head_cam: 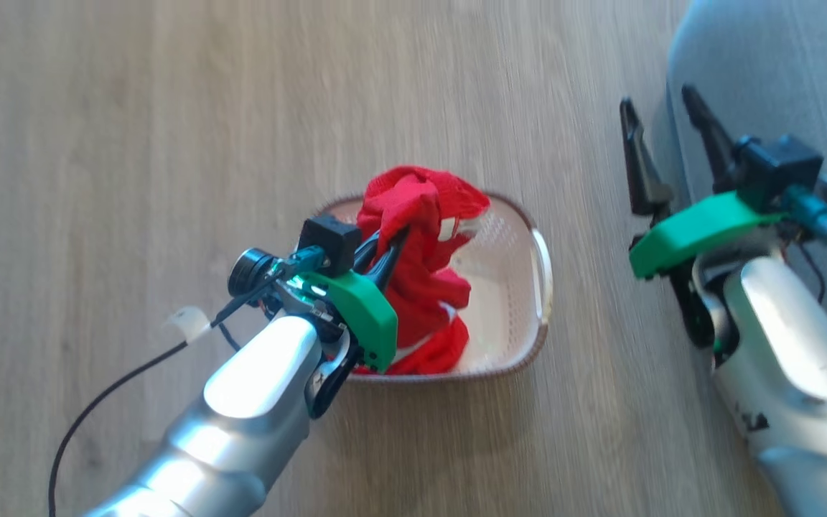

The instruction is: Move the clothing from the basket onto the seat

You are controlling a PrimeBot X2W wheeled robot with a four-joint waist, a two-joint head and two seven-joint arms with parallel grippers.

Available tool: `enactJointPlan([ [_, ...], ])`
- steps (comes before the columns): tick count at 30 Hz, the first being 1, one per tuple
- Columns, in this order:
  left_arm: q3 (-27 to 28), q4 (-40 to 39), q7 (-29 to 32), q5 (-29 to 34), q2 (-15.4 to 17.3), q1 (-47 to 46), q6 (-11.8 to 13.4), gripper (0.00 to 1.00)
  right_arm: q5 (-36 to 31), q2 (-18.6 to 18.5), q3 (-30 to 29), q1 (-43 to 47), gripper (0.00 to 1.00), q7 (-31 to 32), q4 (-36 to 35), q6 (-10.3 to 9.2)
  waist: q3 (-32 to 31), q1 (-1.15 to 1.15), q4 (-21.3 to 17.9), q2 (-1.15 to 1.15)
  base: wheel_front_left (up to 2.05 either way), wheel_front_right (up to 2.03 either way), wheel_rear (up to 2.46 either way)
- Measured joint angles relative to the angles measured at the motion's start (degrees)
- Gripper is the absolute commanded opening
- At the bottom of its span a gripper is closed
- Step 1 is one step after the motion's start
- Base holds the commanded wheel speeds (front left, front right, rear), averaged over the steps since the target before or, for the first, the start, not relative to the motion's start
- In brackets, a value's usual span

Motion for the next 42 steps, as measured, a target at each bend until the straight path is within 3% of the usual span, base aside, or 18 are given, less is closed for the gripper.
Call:
enactJointPlan([
  [18, 6.69, -9.85, 0.00, 4.65, -0.11, 2.04, -1.69, 0.00, 0.42, 2.03, 1.09, 7.38, 1.00, 0.00, 1.93, 0.00, -12.09, 0.00, 1.72, 0.00, 0.00, 0.00, 0.00],
  [31, 8.35, -16.40, 0.00, 7.49, -0.22, -4.77, -1.68, 0.00, 0.85, 2.18, 1.74, 8.79, 1.00, 0.00, 2.38, 0.00, -14.06, 0.00, 0.88, 0.00, 0.00, 0.00, 0.00],
  [42, 7.72, -17.00, -0.25, 7.57, -0.27, -10.18, -1.62, 0.00, 0.85, 2.47, 2.02, 8.87, 1.00, 0.00, 2.38, 0.00, -13.89, 0.00, 0.46, 0.00, 0.00, 0.00, 0.00],
])
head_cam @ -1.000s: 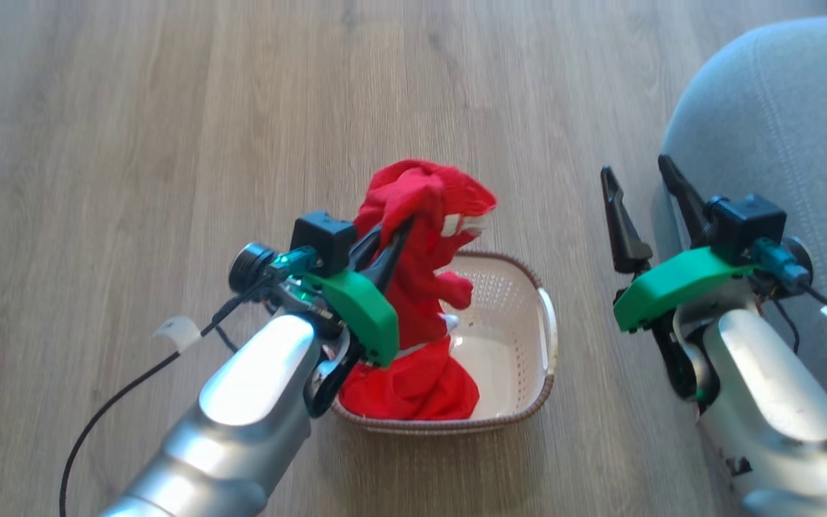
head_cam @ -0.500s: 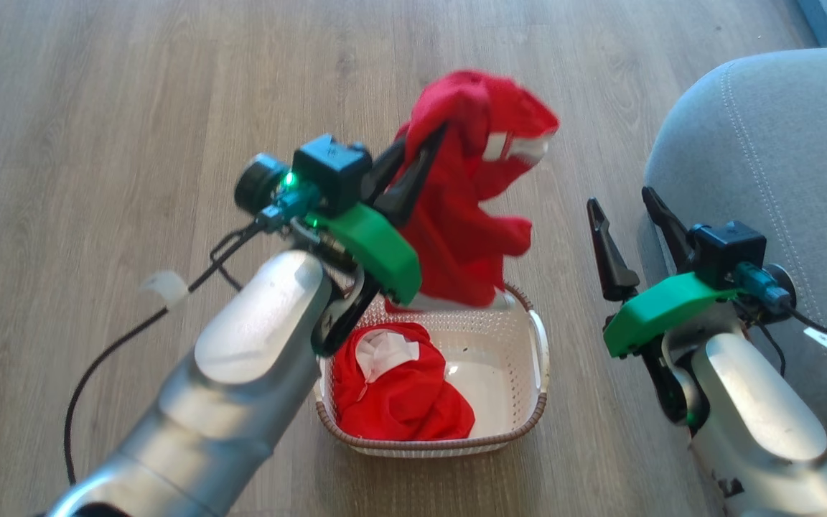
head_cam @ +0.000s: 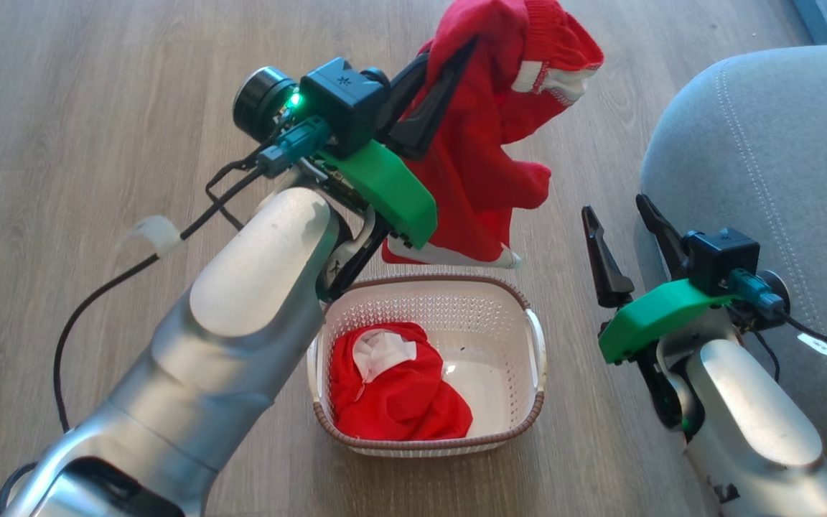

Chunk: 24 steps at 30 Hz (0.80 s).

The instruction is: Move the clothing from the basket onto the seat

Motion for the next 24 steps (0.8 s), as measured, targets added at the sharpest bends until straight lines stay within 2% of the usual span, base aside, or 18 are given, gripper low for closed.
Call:
enactJointPlan([
  [4, -0.83, -0.03, 0.00, -0.02, 0.00, -0.08, 0.02, 0.00, 0.45, 0.26, 0.62, -0.01, 1.00, 0.00, -2.27, 0.00, 0.06, 0.00, -0.27, 0.00, 0.00, 0.00, 0.00],
  [8, -1.22, -0.04, 0.00, -0.03, -0.03, -0.05, 0.03, 0.00, 0.65, 0.41, 2.55, -0.15, 1.00, 0.00, -7.57, 0.00, 0.23, 0.00, -0.40, 0.00, 0.00, 0.00, 0.00],
  [12, -1.81, -0.04, 0.00, -0.59, -0.03, 0.15, 0.03, 0.00, 2.10, 0.13, 8.21, -1.12, 1.00, 0.00, -11.51, 0.00, 0.47, 0.00, -0.21, 0.00, 0.00, 0.00, 0.00],
  [24, -6.80, -2.63, 0.00, -3.77, -0.02, 0.35, 0.85, 0.00, 1.35, -0.07, 16.26, -9.63, 1.00, 0.00, -5.72, 0.00, 0.72, 0.00, 1.82, -0.01, 0.00, 0.00, 0.00],
])
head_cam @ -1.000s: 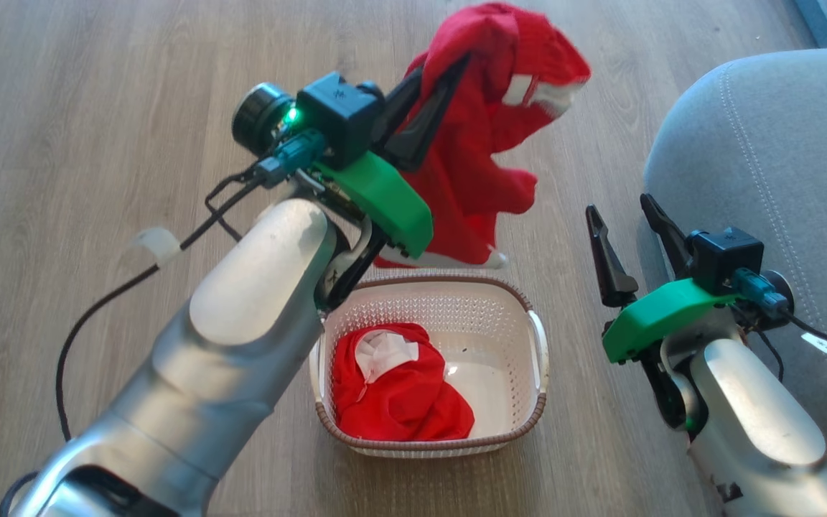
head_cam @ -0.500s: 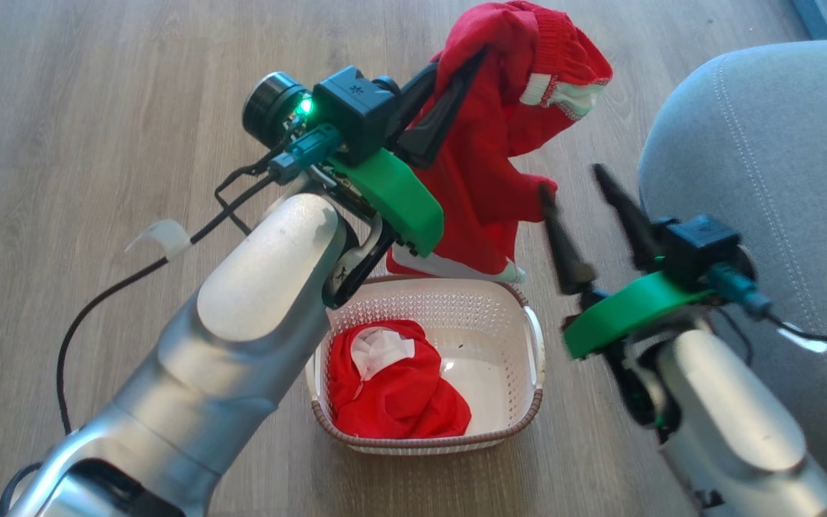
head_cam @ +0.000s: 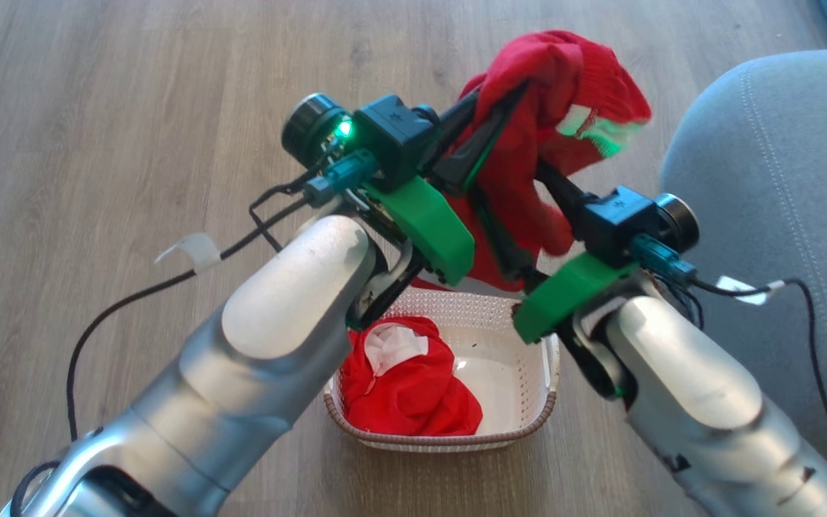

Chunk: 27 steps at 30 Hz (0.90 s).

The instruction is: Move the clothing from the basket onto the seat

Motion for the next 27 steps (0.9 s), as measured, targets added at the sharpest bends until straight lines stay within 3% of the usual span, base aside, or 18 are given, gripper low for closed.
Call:
enactJointPlan([
  [4, -1.64, -0.30, 0.00, -0.44, 0.00, 0.47, 0.48, 0.00, -0.35, 1.15, 1.92, -1.95, 1.00, 0.00, 2.68, 0.00, 0.11, 0.00, 0.70, 0.00, 0.00, 0.00, 0.00],
  [5, -1.96, -0.31, 0.00, -0.59, 0.00, 0.65, 0.52, 0.00, -0.33, 1.34, 2.25, -2.09, 0.76, 0.00, 3.75, 0.00, 0.12, 0.00, 0.86, 0.00, 0.00, 0.00, 0.00],
  [6, -2.27, -0.32, 0.00, -0.96, 0.00, 0.98, 0.68, 0.00, 0.07, 1.72, 2.36, -2.18, 0.00, 0.00, 5.23, 0.00, 0.20, 0.00, 1.15, 0.00, 0.00, 0.00, 0.00],
  [13, -2.58, -0.18, 0.00, -0.96, 0.02, 1.04, 1.20, 0.00, 0.80, 2.01, 2.01, -2.48, 0.00, 0.00, 5.37, 0.00, 0.81, 0.00, 1.29, 0.00, 0.00, 0.00, 0.00],
  [14, -2.41, -0.14, 0.00, -0.97, 0.02, 1.04, 1.20, 0.12, 0.79, 1.99, 1.71, -2.48, 0.00, 0.00, 4.91, 0.00, 0.93, 0.00, 1.16, 0.00, 0.00, 0.00, 0.00],
  [15, -2.25, 0.05, -0.01, -0.97, 0.01, 1.04, 1.19, 1.00, 0.73, 1.96, 1.22, -2.43, 0.00, 0.00, 4.43, 0.00, 1.05, 0.00, 0.99, 0.00, 0.00, 0.00, 0.00],
  [27, -0.01, 5.63, -0.01, 1.71, 0.03, 4.00, -0.79, 1.00, 0.27, -0.29, -7.62, 4.36, 0.00, 0.00, -2.52, 0.00, 2.40, 0.00, -2.82, 0.01, 0.00, 0.00, 0.00],
])
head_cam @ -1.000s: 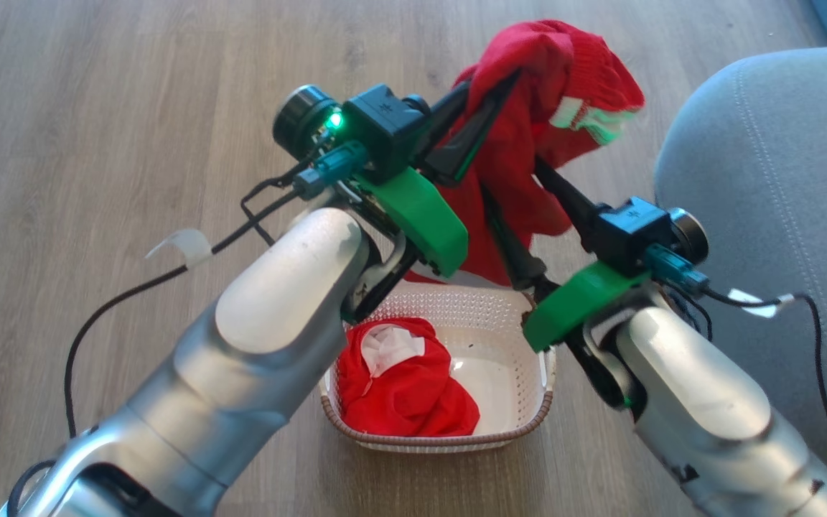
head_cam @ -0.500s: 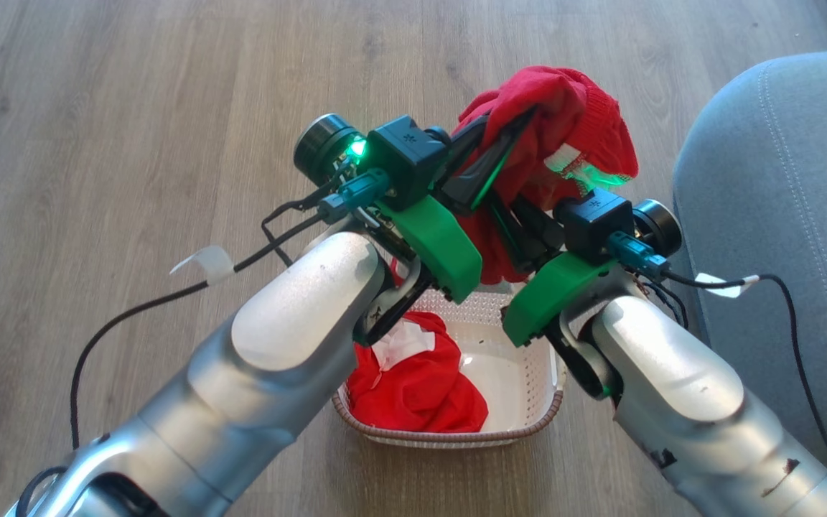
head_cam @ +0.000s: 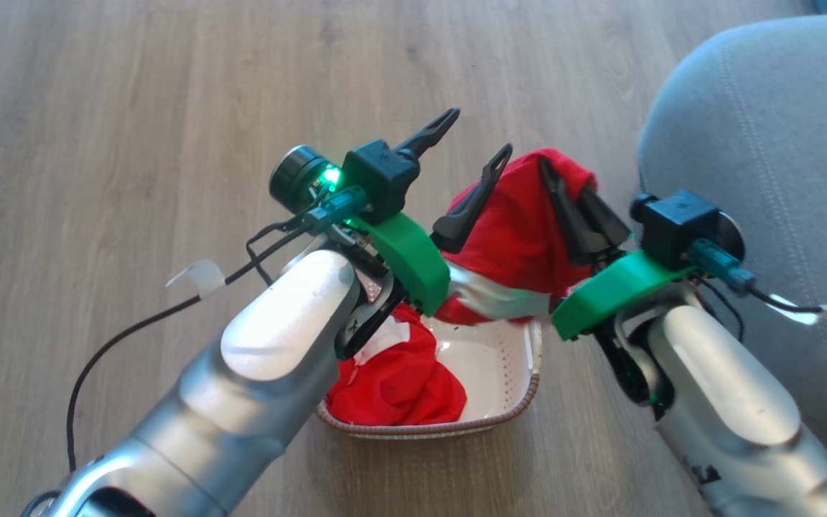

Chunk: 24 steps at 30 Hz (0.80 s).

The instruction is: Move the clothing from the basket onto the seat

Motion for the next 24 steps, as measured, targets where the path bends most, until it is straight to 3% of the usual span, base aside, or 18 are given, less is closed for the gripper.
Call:
enactJointPlan([
  [10, 3.28, 0.97, 0.00, 2.70, 0.02, 4.37, -1.11, 1.00, -0.80, -0.26, -5.81, 3.09, 0.00, 0.00, -4.30, 0.00, 0.00, 0.00, -5.59, 0.00, 0.00, 0.00, 0.00],
  [24, 2.93, -4.03, 0.00, 3.57, 0.02, 8.99, -1.14, 1.00, -1.14, 0.10, -9.17, 5.48, 0.00, 0.00, -7.11, 0.00, -1.57, 0.00, -18.62, 0.00, 0.00, 0.00, 0.00],
])
